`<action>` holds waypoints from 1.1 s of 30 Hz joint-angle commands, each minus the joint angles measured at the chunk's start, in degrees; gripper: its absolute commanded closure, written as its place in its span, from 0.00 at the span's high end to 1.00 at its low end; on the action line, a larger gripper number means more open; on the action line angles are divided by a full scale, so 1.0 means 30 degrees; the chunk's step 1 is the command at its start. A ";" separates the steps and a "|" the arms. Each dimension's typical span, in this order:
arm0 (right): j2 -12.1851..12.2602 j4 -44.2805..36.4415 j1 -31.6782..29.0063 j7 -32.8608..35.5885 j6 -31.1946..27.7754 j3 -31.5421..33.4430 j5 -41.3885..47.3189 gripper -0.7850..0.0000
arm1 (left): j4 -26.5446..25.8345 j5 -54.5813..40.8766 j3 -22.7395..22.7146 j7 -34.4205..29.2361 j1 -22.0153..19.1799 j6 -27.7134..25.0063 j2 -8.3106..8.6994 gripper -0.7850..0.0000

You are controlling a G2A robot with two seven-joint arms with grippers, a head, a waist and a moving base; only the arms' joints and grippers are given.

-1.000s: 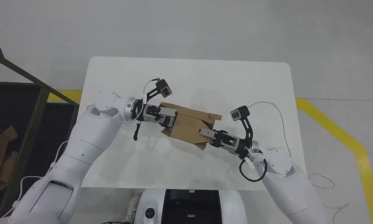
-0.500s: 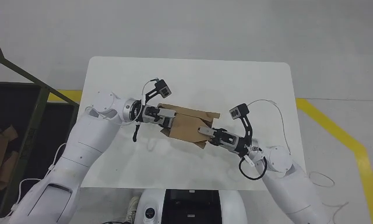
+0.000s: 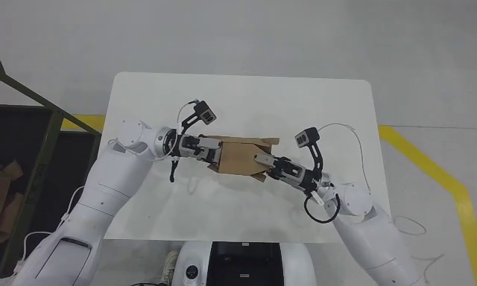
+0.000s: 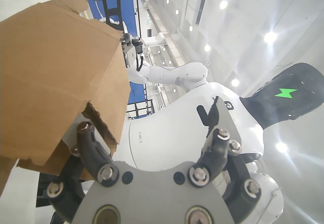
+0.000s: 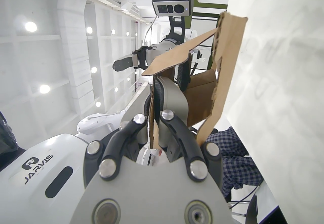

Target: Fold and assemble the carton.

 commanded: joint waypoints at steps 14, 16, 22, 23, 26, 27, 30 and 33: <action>-0.0113 -0.0167 -0.0440 -0.1343 -0.0127 -0.0028 0.0195 0.00 | 0.0189 0.0214 -0.0029 0.0992 -0.0023 -0.0025 -0.0133 0.67; -0.0128 -0.0177 -0.0444 -0.1409 -0.0142 -0.0032 0.0234 0.00 | 0.0255 0.0427 0.0016 0.1094 -0.0077 0.0010 -0.0148 0.60; -0.0159 -0.0199 -0.0464 -0.1499 -0.0154 -0.0037 0.0242 0.00 | 0.0383 0.0962 0.0181 0.1268 -0.0182 0.0094 -0.0194 0.44; -0.0161 -0.0199 -0.0460 -0.1463 -0.0136 -0.0039 0.0235 0.00 | 0.0404 0.1007 0.0211 0.1263 -0.0199 0.0119 -0.0203 0.43; -0.0171 -0.0181 -0.0447 -0.1434 -0.0122 -0.0023 0.0244 0.00 | 0.0435 0.1189 0.0302 0.1234 -0.0270 0.0230 -0.0226 0.42; -0.0174 -0.0176 -0.0446 -0.1427 -0.0121 -0.0019 0.0245 0.00 | 0.0443 0.1234 0.0322 0.1239 -0.0284 0.0250 -0.0232 0.41; -0.0181 -0.0163 -0.0443 -0.1416 -0.0126 0.0000 0.0199 0.00 | 0.0426 0.1447 0.0376 0.1263 -0.0325 0.0304 -0.0245 0.41; -0.0194 -0.0164 -0.0468 -0.1470 -0.0157 0.0018 0.0238 0.00 | 0.0409 0.1569 0.0403 0.1262 -0.0332 0.0331 -0.0255 0.31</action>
